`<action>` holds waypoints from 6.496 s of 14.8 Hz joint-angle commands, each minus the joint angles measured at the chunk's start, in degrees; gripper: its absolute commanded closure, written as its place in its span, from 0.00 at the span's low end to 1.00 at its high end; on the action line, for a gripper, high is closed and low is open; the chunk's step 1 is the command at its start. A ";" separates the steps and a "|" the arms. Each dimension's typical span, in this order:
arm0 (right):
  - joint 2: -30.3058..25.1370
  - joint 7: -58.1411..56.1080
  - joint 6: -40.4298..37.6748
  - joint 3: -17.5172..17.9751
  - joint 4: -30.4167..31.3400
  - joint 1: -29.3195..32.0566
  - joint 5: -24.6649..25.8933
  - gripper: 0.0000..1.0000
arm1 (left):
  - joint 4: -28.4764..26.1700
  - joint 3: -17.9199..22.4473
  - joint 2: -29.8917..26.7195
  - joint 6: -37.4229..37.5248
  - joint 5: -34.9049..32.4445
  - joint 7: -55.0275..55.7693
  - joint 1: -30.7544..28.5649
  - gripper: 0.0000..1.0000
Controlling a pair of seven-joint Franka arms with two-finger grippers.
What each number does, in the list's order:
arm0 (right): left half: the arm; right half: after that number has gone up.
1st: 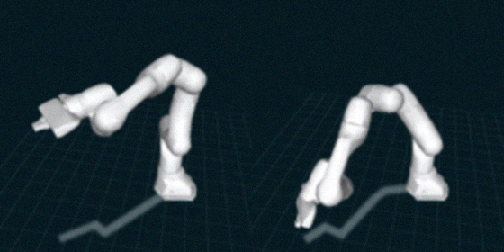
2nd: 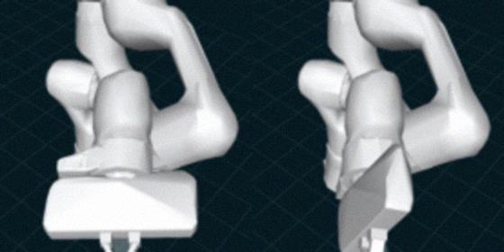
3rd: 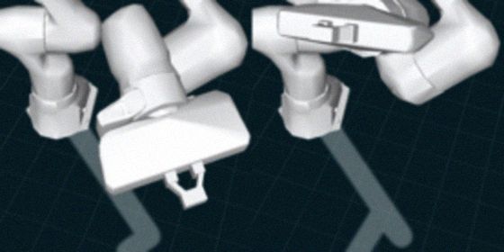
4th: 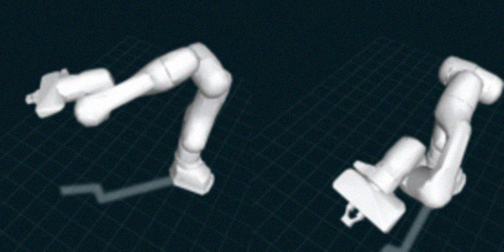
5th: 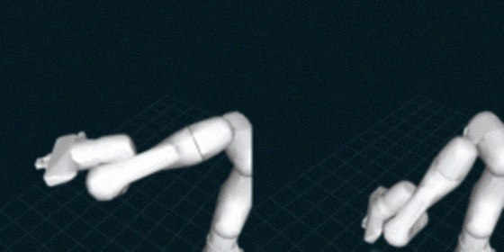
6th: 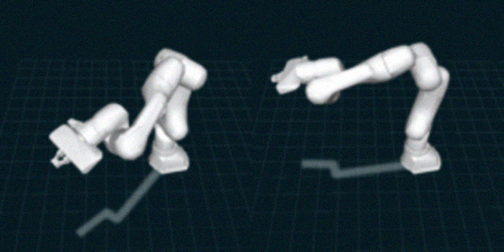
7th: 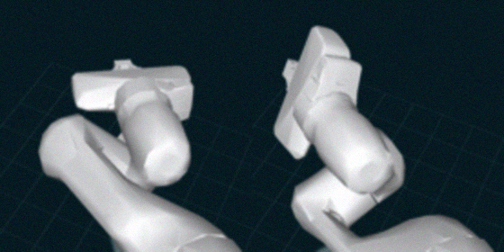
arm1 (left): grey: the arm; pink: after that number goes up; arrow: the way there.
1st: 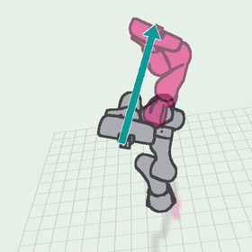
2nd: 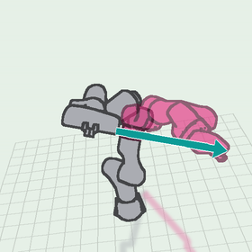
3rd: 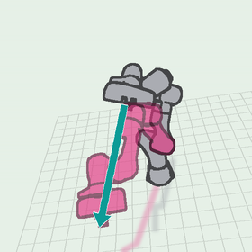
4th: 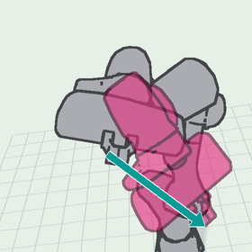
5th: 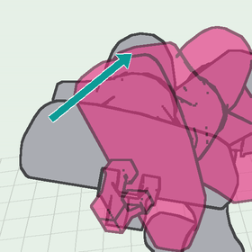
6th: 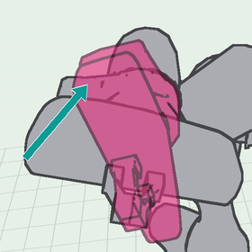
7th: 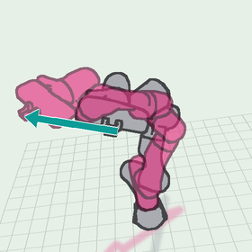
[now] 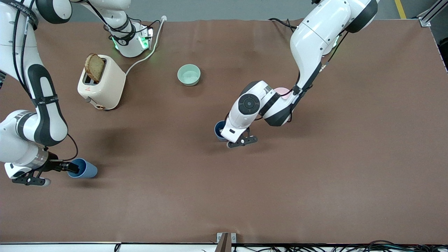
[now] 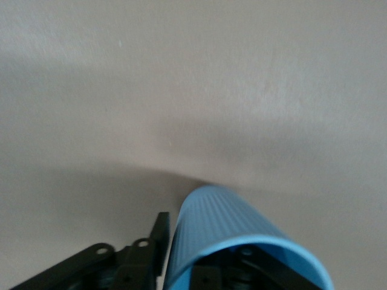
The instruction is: Stack blue cups with both arms
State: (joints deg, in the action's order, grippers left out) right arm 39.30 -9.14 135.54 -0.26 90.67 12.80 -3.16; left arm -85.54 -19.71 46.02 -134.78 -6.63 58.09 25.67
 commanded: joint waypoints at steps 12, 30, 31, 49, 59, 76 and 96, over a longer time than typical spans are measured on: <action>-17.56 5.06 -21.08 1.40 1.53 -5.75 -1.23 0.97 | 6.61 1.60 -26.93 31.31 -3.21 -22.37 -17.92 0.00; -14.62 58.86 -15.23 1.31 -3.82 -50.22 -0.97 1.00 | -6.57 11.36 -51.03 45.74 6.45 -54.66 -26.37 0.00; -12.68 61.24 -14.78 1.31 -4.97 -52.24 -0.71 1.00 | -6.57 11.36 -51.03 45.75 6.45 -54.66 -26.37 0.00; -2.56 63.55 -12.23 0.96 -11.66 -54.55 1.58 0.99 | -6.31 11.36 -50.15 45.83 6.45 -54.84 -26.37 0.00; -1.76 63.64 -12.23 0.87 -11.31 -54.73 2.99 0.03 | -6.40 11.45 -50.16 45.92 6.37 -54.84 -26.46 0.00; -27.42 31.58 -39.63 -0.62 -10.16 -20.12 3.60 0.00 | -6.31 11.36 -49.98 45.92 6.45 -55.02 -26.38 0.00; -40.26 9.41 -55.55 0.08 -8.41 -5.51 3.34 0.00 | -4.81 11.27 -49.28 47.59 7.60 -54.84 -26.29 0.00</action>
State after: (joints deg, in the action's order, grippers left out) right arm 0.66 0.56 80.05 -0.71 80.52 7.24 0.06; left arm -91.52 -8.67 -3.71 -88.36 -0.04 3.83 -0.77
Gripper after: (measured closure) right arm 0.000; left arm 0.000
